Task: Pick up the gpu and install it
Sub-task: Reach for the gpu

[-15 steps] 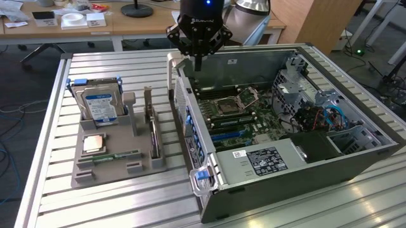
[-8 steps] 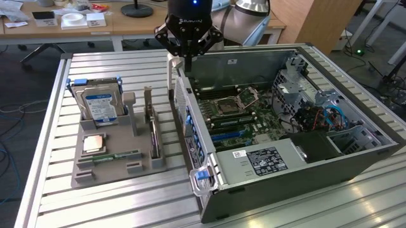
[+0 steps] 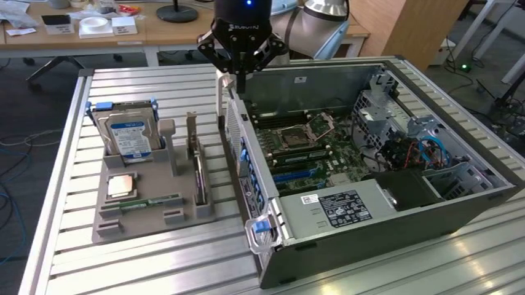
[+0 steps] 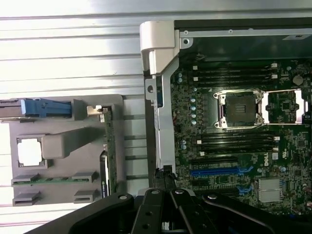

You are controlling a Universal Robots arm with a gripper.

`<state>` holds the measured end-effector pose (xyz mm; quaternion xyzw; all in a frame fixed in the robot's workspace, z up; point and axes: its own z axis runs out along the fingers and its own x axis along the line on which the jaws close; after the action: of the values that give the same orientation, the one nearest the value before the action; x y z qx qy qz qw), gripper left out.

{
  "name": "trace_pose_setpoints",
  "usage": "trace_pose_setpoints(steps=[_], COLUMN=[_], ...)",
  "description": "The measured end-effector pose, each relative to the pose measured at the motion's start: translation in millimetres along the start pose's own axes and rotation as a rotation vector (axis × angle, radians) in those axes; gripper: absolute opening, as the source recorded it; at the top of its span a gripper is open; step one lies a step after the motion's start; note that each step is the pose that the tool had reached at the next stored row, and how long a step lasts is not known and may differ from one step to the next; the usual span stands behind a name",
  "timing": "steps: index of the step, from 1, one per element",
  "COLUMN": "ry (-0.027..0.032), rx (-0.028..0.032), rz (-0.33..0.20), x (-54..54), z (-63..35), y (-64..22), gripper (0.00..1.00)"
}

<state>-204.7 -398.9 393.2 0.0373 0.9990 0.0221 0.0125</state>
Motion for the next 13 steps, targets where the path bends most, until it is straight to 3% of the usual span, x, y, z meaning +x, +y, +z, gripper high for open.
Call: trace_pose_setpoints(steps=[13], ry=[0.0001], rx=[0.0001], rz=[0.0], x=[2.8], z=[-0.1], y=[-0.2], gripper=[0.11])
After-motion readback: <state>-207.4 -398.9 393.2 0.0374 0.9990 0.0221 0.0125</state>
